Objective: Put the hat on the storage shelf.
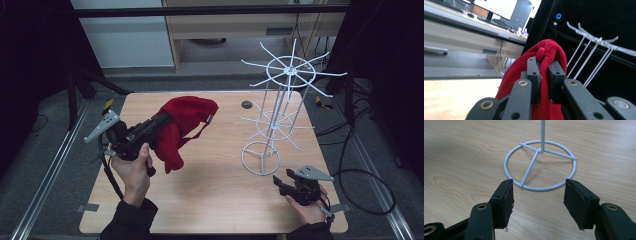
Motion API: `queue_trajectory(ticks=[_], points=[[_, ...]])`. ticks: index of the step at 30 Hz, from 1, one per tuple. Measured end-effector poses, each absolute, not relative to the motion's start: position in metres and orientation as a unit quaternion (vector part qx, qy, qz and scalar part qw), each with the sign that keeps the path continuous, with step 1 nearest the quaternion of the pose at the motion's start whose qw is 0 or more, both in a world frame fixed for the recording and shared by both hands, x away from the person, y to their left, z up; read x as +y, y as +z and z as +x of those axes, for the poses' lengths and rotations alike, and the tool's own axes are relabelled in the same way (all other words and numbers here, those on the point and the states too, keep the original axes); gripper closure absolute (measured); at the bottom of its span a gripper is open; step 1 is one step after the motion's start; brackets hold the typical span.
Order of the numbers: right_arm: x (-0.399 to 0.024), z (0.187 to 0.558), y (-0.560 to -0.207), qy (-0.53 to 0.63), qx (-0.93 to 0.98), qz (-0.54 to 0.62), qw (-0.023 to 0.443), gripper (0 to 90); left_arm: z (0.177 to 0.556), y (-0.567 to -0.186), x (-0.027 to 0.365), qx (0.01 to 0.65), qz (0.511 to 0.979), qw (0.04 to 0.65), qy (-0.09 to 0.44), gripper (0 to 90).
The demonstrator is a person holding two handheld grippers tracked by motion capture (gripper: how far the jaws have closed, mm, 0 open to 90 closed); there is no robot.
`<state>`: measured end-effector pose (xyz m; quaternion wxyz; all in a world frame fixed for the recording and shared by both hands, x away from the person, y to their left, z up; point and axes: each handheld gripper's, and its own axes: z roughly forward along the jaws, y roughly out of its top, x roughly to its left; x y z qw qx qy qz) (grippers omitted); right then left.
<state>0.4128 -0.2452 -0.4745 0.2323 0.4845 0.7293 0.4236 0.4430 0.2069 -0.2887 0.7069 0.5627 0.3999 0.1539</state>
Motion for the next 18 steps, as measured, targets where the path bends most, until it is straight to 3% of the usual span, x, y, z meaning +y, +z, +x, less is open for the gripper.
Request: queue_trajectory(ticks=[18], points=[[-0.246,0.414,-0.475,0.424,0.73,0.479,0.242,41.2,0.458,-0.221,0.18,0.366,0.522,0.75,0.179,82.1]])
